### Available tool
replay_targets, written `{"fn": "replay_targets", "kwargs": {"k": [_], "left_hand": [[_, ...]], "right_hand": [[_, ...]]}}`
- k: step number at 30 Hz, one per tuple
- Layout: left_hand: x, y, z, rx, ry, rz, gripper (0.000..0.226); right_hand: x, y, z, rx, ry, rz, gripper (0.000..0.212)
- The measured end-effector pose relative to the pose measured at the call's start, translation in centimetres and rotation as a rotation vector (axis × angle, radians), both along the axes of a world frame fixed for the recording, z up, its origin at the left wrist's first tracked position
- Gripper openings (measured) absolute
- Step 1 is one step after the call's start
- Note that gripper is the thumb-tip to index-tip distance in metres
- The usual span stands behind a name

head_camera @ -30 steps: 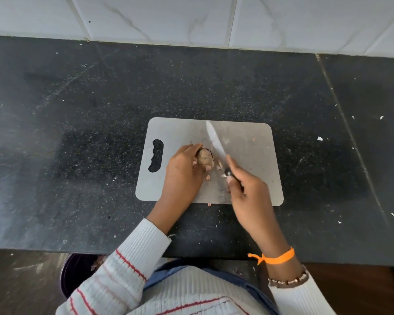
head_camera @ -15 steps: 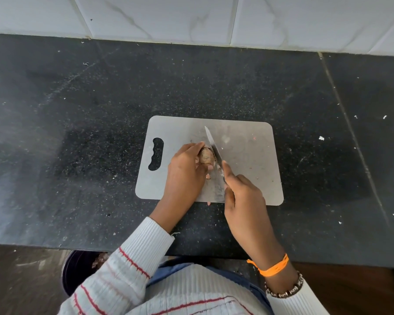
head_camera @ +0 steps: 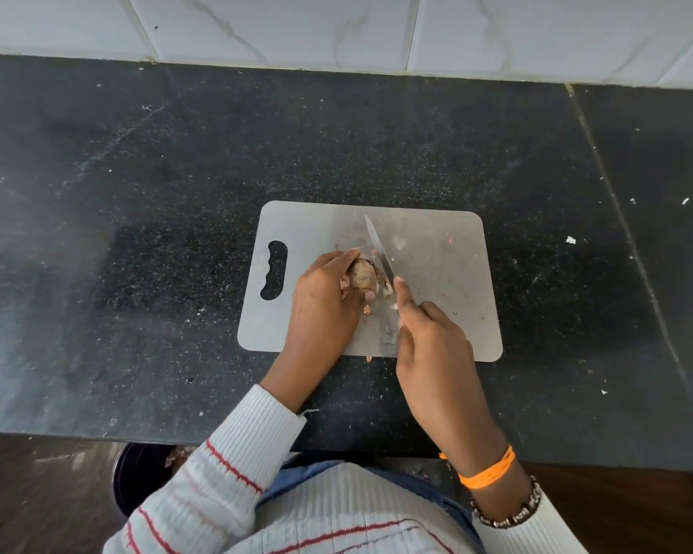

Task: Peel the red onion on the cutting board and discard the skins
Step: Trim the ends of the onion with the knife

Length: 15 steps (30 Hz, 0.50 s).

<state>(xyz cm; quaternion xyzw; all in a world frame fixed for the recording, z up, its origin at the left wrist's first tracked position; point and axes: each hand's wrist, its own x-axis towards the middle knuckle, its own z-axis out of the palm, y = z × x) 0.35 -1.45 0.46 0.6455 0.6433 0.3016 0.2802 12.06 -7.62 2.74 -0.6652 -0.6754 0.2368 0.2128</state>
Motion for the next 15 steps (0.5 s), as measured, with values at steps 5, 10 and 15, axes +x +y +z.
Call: {"fn": "replay_targets", "kwargs": {"k": [5, 10, 15], "left_hand": [[0.13, 0.17, -0.06, -0.007, 0.017, -0.002, 0.048], [0.04, 0.17, -0.1, 0.01, 0.025, -0.007, 0.049], [0.12, 0.14, 0.02, 0.01, 0.008, -0.01, 0.048]], "right_hand": [[-0.15, -0.15, -0.09, -0.036, -0.028, 0.02, 0.057], [-0.15, -0.06, 0.12, -0.015, -0.015, 0.022, 0.057], [-0.23, -0.18, 0.31, -0.049, -0.032, 0.04, 0.058]]}}
